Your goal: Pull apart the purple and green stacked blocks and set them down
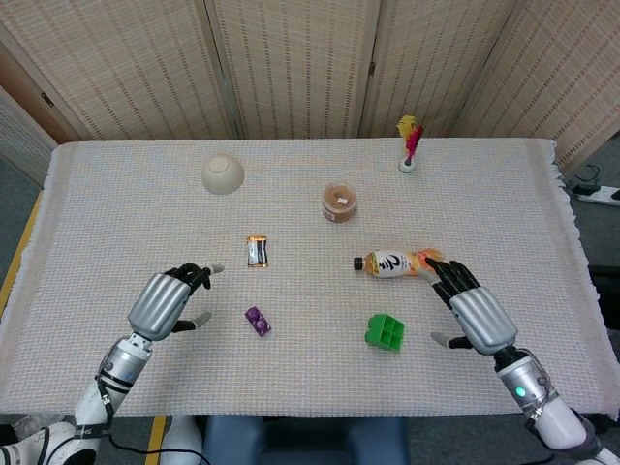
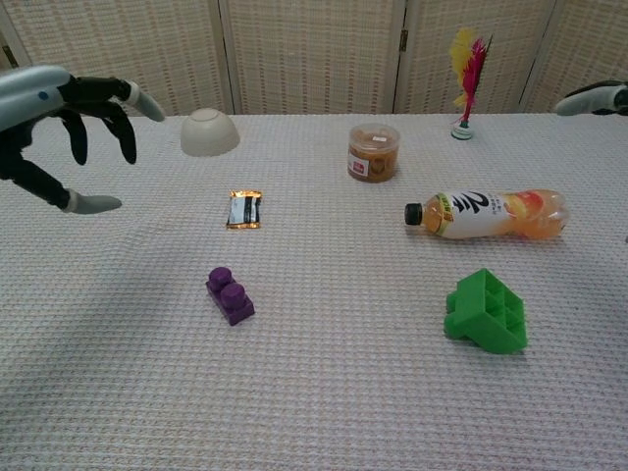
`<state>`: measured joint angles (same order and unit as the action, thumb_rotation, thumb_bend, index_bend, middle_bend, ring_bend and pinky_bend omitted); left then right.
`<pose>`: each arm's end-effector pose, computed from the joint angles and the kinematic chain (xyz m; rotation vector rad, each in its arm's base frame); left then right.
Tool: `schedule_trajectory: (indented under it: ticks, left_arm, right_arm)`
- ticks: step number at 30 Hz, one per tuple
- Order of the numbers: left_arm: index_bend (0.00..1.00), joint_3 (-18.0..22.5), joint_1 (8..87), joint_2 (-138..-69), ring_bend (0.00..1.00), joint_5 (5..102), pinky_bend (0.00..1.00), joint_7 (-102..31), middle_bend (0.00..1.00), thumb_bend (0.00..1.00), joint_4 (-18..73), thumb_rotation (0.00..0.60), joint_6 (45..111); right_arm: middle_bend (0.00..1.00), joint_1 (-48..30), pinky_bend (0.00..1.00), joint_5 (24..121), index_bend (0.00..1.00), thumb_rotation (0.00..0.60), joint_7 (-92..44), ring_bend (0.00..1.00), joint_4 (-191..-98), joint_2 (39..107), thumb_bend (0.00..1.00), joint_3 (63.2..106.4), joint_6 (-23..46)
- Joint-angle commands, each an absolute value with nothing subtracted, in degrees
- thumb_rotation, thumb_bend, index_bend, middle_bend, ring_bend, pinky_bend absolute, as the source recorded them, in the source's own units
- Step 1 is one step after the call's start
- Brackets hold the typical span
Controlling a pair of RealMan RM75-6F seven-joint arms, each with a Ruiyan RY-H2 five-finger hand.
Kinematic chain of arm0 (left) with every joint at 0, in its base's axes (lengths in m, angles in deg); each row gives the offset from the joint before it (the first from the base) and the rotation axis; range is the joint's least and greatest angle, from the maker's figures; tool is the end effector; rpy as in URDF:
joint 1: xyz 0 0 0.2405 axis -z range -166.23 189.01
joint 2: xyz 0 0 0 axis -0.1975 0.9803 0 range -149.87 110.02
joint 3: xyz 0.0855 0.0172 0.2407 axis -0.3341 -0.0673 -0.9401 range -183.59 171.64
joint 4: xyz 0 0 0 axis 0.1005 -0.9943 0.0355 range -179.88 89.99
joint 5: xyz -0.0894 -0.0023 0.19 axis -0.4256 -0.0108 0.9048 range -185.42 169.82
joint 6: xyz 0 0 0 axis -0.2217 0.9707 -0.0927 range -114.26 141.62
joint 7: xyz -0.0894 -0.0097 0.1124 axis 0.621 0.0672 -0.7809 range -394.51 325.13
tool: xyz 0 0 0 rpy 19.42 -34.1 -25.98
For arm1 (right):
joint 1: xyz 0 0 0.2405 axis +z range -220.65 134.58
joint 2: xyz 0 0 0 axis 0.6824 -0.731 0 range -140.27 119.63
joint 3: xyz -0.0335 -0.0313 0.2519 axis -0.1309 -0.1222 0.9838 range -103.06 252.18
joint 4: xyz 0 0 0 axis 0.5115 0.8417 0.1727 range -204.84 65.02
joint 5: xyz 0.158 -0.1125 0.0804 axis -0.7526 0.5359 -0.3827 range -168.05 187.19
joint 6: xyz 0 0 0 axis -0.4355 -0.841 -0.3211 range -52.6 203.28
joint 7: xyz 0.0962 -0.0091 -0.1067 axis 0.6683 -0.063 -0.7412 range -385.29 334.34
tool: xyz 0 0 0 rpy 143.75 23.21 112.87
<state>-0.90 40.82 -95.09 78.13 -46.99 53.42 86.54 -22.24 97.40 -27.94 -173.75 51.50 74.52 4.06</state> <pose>-0.1678 0.2770 0.0690 -1.7838 -0.7684 -1.1778 -0.2267 -0.2316 0.1144 1.7558 -0.9848 1.0079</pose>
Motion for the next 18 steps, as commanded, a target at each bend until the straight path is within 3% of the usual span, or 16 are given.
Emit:
schedule_trajectory:
  ticks: [1,6,10,18]
  left_arm:
    - [0.18,-6.06,33.14,-89.18,0.00,85.05,0.06,-59.65,0.07,0.26,54.70,0.600,97.25]
    - [0.14,-9.25,25.25,-89.76,0.00,85.60,0.00,-59.70,0.01,0.26,50.49,0.600,105.60]
    - [0.11,-8.22,20.13,-91.23,0.00,80.89,0.00,-60.21,0.00,0.26,48.52,0.600,110.30]
    - [0.10,-8.18,17.02,-90.92,0.00,78.35,0.00,-54.12,0.00,0.26,47.95,0.600,109.81]
  right_arm:
    - [0.00,-26.81,0.00,95.17,0.00,0.600,-33.71,0.00,-175.78,49.91,0.24,72.72,0.68]
    - [0.00,-31.40,0.00,93.44,0.00,0.600,-39.09,0.00,-173.29,53.13,0.24,73.61,-6.85]
    - [0.00,-34.06,0.00,94.66,0.00,0.600,-37.93,0.00,-168.95,56.71,0.24,73.04,-10.12]
    - [0.00,-34.04,0.00,95.87,0.00,0.600,-32.82,0.00,-163.23,58.00,0.24,73.01,-8.05]
